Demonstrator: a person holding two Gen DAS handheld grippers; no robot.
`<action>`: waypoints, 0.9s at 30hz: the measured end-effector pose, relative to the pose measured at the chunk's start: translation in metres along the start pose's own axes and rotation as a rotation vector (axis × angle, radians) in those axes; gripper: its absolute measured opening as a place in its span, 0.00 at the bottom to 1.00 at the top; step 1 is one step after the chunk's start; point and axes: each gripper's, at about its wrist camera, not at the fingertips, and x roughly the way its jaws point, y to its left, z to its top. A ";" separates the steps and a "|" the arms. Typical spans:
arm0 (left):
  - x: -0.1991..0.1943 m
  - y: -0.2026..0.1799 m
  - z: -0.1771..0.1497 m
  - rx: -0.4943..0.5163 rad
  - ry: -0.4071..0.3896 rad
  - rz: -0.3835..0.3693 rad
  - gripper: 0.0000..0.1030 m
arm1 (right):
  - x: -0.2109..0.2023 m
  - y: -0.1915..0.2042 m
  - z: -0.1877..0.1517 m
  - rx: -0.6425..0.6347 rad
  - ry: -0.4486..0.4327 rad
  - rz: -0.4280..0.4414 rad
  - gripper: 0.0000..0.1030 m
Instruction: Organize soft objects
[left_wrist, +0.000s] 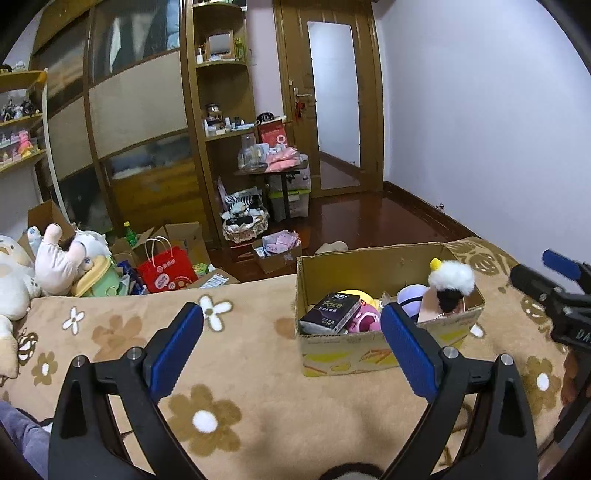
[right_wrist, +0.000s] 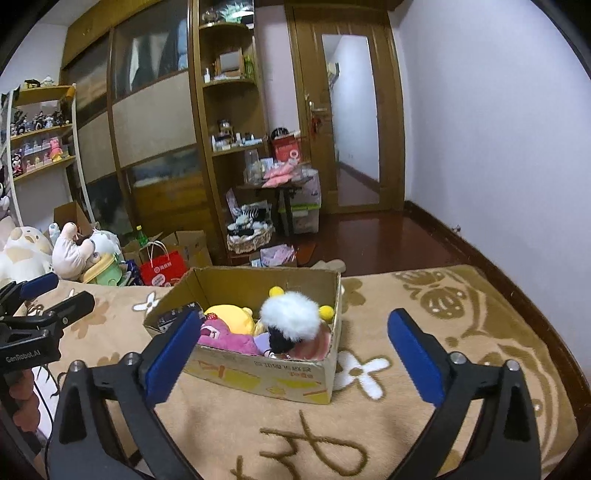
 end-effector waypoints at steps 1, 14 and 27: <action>-0.004 0.000 0.000 0.003 -0.006 0.004 0.93 | -0.006 0.000 0.001 0.000 -0.012 -0.003 1.00; -0.054 0.007 -0.013 -0.003 -0.051 0.012 0.96 | -0.049 0.009 -0.004 -0.018 -0.060 0.005 1.00; -0.059 0.013 -0.018 -0.019 -0.047 0.009 0.98 | -0.058 0.004 -0.016 -0.002 -0.076 0.007 1.00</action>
